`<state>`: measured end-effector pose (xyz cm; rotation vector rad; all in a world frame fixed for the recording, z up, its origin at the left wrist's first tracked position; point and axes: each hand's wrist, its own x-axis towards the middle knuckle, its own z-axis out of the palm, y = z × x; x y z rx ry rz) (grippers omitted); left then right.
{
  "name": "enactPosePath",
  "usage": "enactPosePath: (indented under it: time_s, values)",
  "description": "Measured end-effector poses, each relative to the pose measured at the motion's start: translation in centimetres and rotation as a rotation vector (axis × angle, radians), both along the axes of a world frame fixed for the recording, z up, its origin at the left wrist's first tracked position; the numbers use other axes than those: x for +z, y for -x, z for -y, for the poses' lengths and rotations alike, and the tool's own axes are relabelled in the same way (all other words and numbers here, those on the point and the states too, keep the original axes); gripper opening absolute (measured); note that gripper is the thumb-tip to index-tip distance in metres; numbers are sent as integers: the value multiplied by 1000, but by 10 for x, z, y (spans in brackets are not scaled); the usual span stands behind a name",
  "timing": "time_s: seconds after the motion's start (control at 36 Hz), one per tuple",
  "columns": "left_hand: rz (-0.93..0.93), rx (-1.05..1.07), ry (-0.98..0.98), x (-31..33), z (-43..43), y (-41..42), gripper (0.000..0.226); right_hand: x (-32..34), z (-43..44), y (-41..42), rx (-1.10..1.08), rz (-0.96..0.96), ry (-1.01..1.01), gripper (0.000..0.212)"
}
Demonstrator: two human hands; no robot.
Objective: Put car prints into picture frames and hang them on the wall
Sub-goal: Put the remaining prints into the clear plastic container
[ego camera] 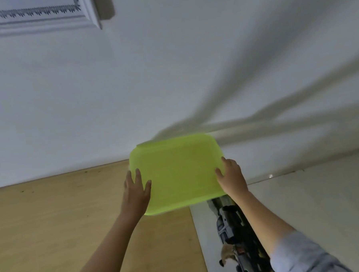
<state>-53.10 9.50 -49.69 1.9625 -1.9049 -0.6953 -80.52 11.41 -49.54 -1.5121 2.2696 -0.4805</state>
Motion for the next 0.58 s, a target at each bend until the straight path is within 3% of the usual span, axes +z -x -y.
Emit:
enactPosePath:
  time_s: [0.36, 0.58]
  values:
    - [-191, 176, 26, 4, 0, 10, 60, -6, -2, -13, -144, 133, 145, 47]
    - [-244, 173, 62, 19, -8, -6, 59, 10, -17, -26, -179, 165, 183, 46]
